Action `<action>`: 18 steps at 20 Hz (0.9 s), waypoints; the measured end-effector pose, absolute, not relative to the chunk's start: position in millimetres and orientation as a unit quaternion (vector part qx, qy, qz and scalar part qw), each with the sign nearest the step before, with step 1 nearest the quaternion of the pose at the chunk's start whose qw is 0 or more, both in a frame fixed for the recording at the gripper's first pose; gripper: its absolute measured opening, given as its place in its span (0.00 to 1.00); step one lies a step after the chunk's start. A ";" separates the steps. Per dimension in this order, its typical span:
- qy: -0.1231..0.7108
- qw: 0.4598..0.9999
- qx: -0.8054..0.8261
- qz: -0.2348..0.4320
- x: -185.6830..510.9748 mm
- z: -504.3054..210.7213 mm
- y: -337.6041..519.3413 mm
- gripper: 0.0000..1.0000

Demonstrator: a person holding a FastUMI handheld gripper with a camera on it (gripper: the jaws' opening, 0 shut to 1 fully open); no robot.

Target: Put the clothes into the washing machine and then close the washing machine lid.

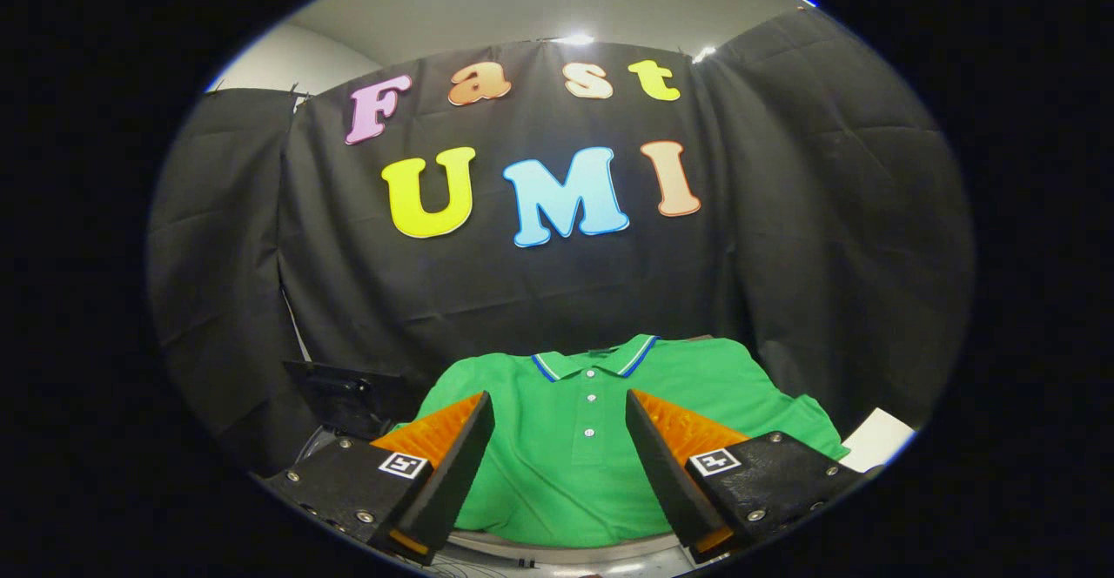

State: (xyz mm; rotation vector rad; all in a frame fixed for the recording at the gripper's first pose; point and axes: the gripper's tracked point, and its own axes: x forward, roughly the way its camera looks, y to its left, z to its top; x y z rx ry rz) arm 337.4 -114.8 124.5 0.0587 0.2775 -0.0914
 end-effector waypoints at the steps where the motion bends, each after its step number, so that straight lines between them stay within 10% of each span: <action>1: 0.157 0.986 0.025 -0.044 346.2 117.0 -118.2 0.94; 18: 0.324 0.945 -0.018 -0.039 402.8 34.8 -135.4 0.95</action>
